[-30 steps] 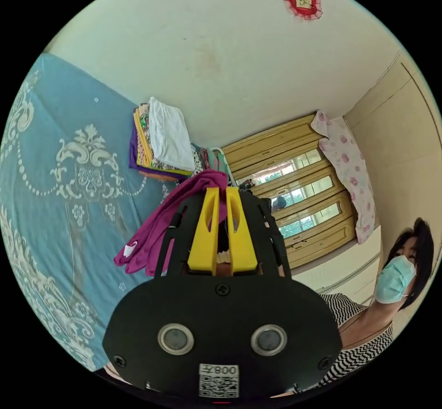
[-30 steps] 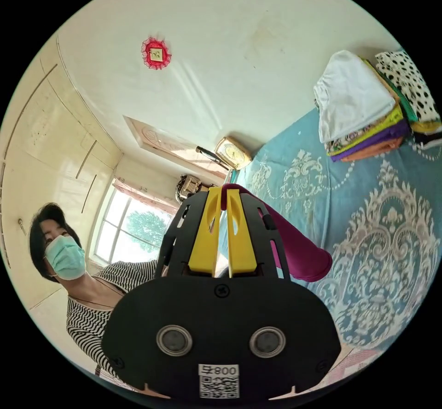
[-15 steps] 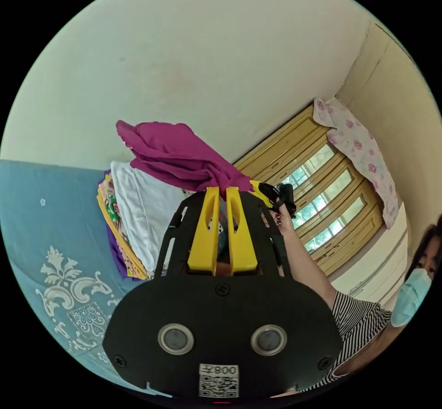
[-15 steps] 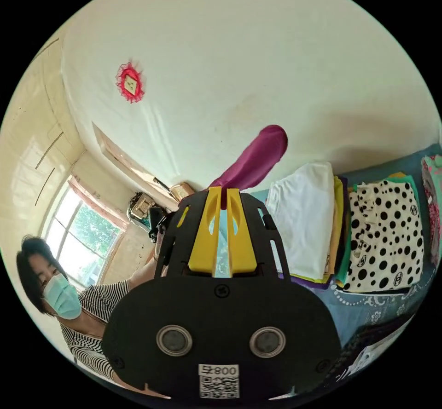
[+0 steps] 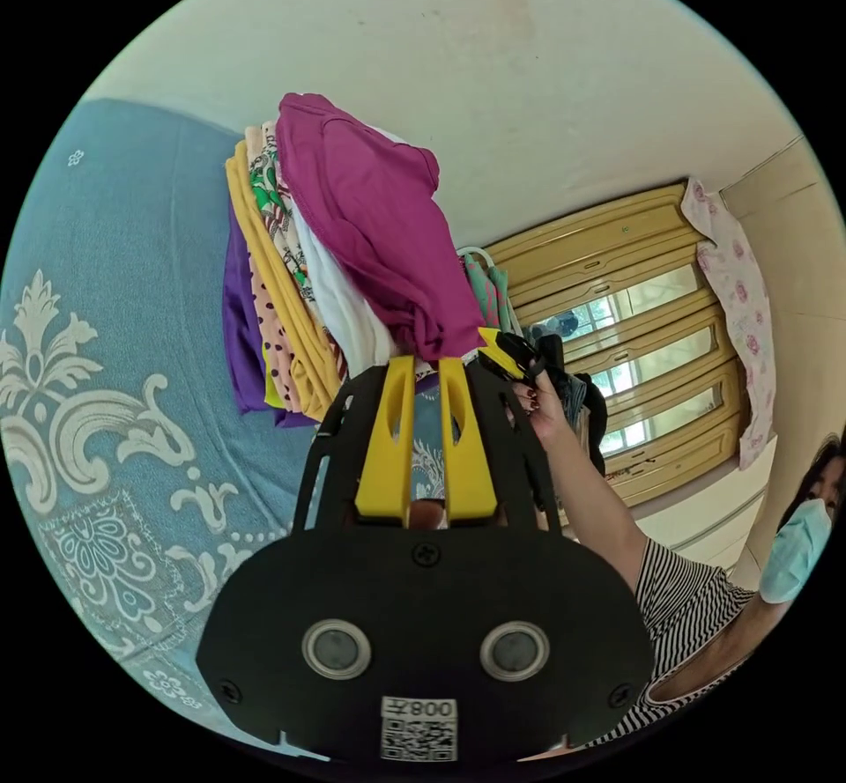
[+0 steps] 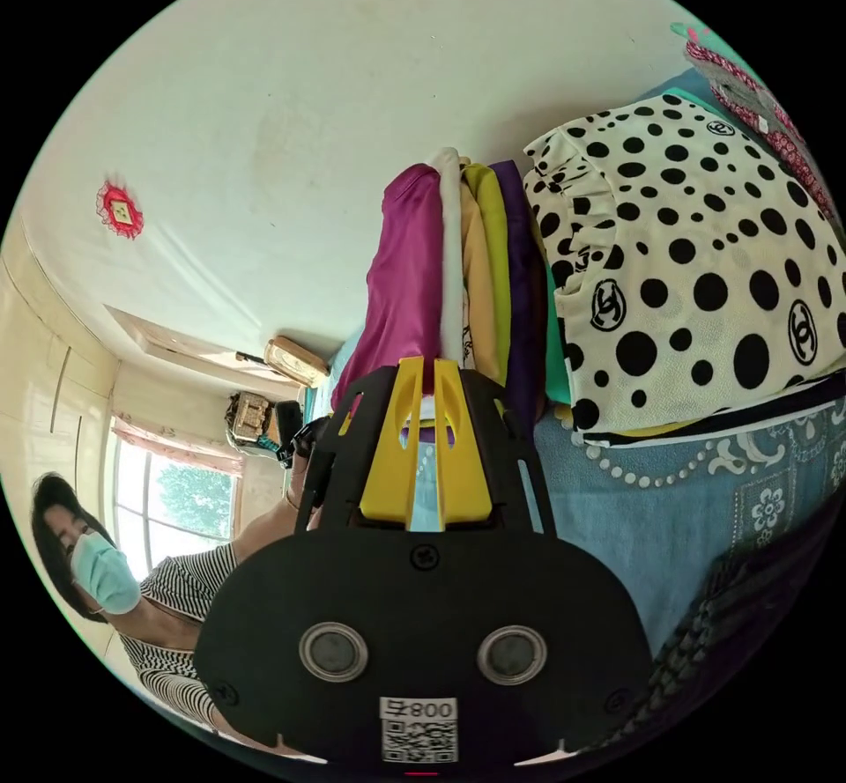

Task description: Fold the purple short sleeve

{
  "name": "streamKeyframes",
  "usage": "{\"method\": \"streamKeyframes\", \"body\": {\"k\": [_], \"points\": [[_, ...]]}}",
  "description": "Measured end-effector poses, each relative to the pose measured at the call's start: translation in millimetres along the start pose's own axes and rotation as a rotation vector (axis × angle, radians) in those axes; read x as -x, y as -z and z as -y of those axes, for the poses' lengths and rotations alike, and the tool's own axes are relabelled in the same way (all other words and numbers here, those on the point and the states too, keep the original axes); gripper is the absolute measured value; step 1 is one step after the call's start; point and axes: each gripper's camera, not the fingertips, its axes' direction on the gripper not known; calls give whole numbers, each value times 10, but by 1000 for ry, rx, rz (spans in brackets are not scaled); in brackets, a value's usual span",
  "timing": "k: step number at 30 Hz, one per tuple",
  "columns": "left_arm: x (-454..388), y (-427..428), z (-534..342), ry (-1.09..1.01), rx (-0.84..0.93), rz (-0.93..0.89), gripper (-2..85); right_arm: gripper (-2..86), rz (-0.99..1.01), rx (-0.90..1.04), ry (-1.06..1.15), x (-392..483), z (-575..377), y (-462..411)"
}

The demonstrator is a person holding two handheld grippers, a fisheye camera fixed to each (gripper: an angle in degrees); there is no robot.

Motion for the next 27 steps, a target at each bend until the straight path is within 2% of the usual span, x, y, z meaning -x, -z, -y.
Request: {"method": "streamKeyframes", "body": {"k": [6, 12, 14, 18, 23, 27], "points": [[383, 281, -42, 25, -35, 21, 24, 12, -23, -28, -5, 201, 33, 230], [279, 361, 338, -119, -94, 29, 5, 2, -33, -185, 98, 684, -11, 488], [272, 213, 492, -160, -68, 116, 3, 1, -45, -170, 149, 876, 44, 381], [648, 6, 539, -84, -4, 226, 1, 0, -260, -31, 160, 1019, 147, -121], [958, 241, 387, -70, -47, 118, 1, 0, -185, -67, 138, 961, 12, -164], [1007, 532, 182, -124, -58, 45, 2, 2, -234, -180, 193, 1069, -188, 93]]}}
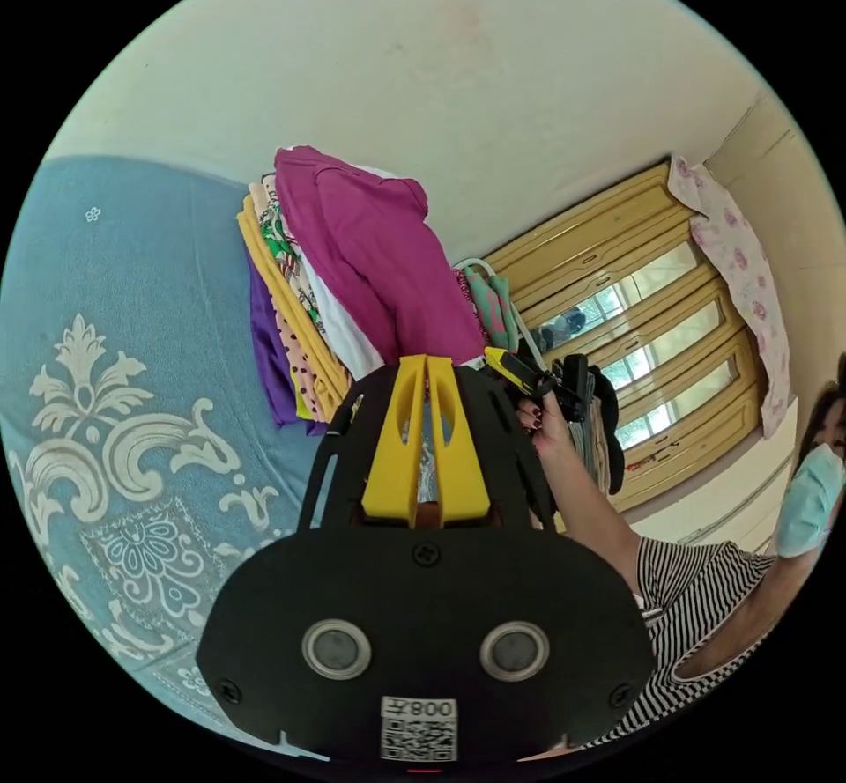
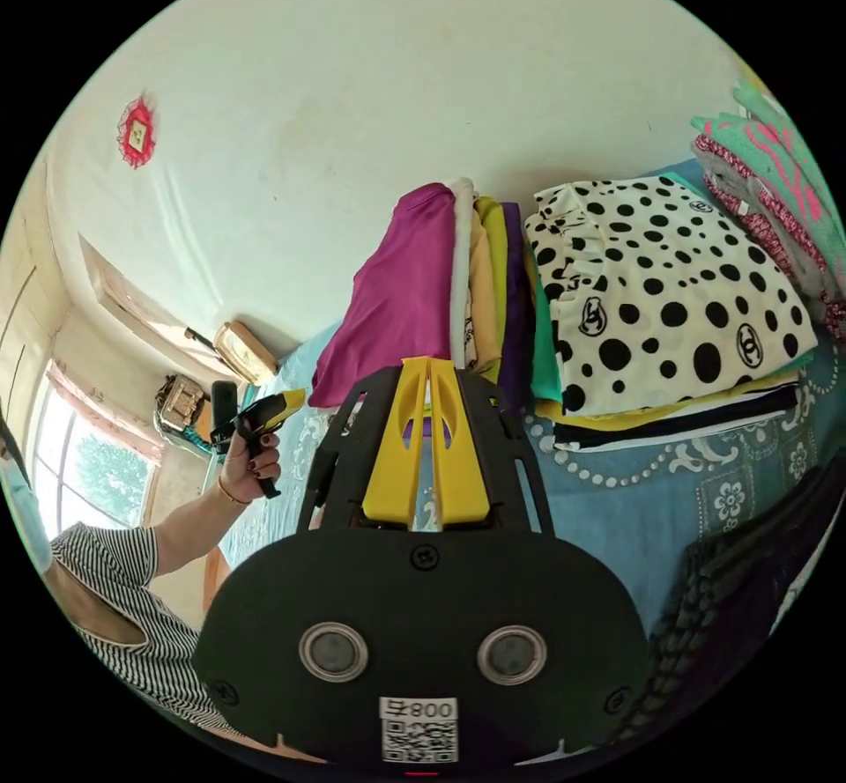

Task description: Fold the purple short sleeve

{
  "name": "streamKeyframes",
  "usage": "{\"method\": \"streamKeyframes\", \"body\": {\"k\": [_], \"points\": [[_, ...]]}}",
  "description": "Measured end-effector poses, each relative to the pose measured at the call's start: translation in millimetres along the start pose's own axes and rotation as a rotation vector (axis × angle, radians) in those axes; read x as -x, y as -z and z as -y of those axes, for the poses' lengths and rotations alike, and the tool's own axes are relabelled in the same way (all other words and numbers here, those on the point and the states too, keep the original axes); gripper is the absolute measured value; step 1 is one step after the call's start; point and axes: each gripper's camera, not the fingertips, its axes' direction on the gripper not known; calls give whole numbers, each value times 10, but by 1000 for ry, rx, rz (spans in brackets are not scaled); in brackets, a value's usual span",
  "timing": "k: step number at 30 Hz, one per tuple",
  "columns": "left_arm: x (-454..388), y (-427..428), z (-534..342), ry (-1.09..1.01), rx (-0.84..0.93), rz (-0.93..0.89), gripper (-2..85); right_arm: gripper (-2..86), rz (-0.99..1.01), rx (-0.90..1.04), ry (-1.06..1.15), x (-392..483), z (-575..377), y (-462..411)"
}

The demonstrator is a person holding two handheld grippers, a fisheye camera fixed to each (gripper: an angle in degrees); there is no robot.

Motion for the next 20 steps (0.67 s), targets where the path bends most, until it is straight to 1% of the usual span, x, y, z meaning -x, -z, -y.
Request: {"method": "streamKeyframes", "body": {"k": [3, 5, 8, 10, 14, 18, 20], "points": [[35, 161, -269, -8, 35, -40, 2, 7, -113, -68, -23, -18, -53, 121], [13, 210, -541, -22, 102, -41, 2, 15, -168, -84, -54, -38, -56, 118], [-38, 250, -921, -29, 172, -70, 2, 34, -274, -77, -78, -24, -34, 49], [-95, 261, -1145, -46, 224, -56, 2, 49, -356, -60, -66, 48, -3, -32], [-202, 291, -1602, -58, 313, -38, 2, 57, -431, -25, -25, 208, 24, -200], [-241, 318, -1857, -30, 343, -56, 2, 76, -505, 7, 17, 429, -15, -428], [-255, 334, -1970, -5, 341, -95, 2, 79, -539, 25, 26, 495, -63, -531]]}}
